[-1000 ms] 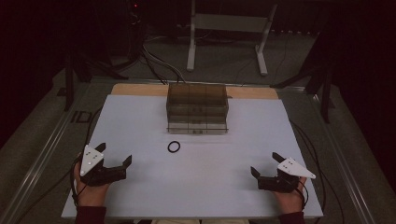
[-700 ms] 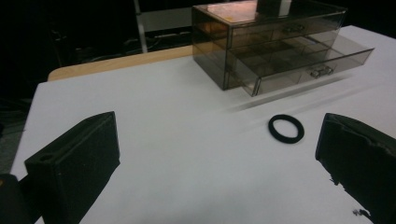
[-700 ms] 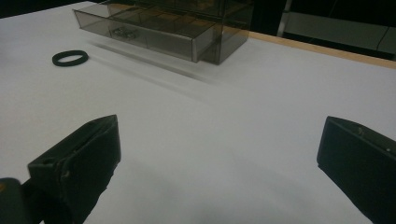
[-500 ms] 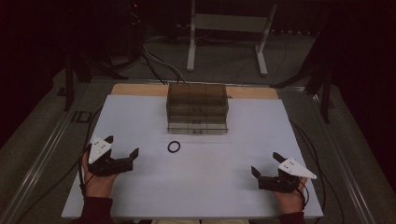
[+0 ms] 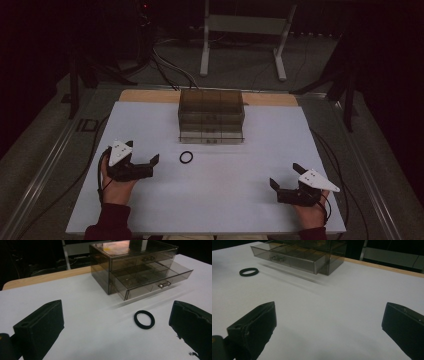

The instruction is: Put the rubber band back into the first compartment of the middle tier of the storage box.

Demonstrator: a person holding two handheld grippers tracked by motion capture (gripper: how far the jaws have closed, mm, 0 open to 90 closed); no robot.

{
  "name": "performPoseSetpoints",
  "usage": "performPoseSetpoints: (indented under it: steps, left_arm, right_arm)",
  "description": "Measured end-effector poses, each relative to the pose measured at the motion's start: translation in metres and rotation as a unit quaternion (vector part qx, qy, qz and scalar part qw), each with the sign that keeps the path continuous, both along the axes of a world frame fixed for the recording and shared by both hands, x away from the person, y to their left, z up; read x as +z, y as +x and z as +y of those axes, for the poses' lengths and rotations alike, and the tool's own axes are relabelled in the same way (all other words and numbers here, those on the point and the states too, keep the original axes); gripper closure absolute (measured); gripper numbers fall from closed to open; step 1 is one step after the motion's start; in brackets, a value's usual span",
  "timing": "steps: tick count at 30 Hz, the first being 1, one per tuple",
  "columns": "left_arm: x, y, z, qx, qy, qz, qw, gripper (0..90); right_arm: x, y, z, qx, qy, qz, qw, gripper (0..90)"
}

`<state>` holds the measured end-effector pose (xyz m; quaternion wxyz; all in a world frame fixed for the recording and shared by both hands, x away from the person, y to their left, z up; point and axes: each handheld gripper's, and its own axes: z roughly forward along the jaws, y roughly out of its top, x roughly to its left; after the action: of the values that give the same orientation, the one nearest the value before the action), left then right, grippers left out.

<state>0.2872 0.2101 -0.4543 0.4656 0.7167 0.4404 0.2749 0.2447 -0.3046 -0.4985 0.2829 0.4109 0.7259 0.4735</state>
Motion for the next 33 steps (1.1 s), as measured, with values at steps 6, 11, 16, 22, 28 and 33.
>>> performPoseSetpoints:
  steps: [6,11,16,22,28,33]
  left_arm:
    - [0.002,0.005,-0.003,-0.003,-0.005,0.001,1.0,0.5]
    - [-0.001,0.011,-0.007,-0.008,-0.01,0.008,0.9999,0.5]
    - [-0.003,0.017,-0.014,-0.016,-0.011,0.012,0.9997,0.5]
    - [-0.001,0.02,-0.023,-0.025,-0.007,0.01,0.9996,0.5]
    - [-0.002,0.025,-0.032,-0.033,-0.003,0.012,0.9994,0.5]
    - [-0.006,0.031,-0.037,-0.034,-0.002,0.019,0.9992,0.5]
  right_arm:
    - [0.0,0.0,0.001,0.001,-0.001,-0.001,1.0,0.2]
    - [0.0,0.001,0.001,-0.002,0.003,0.001,1.0,0.2]
    - [0.0,0.001,0.001,0.001,0.0,-0.001,1.0,0.2]
    - [0.0,0.0,0.0,-0.001,0.004,-0.002,1.0,0.2]
    - [0.0,0.0,0.0,-0.001,0.003,-0.003,1.0,0.2]
    - [0.0,0.0,0.0,-0.002,0.005,-0.003,1.0,0.2]
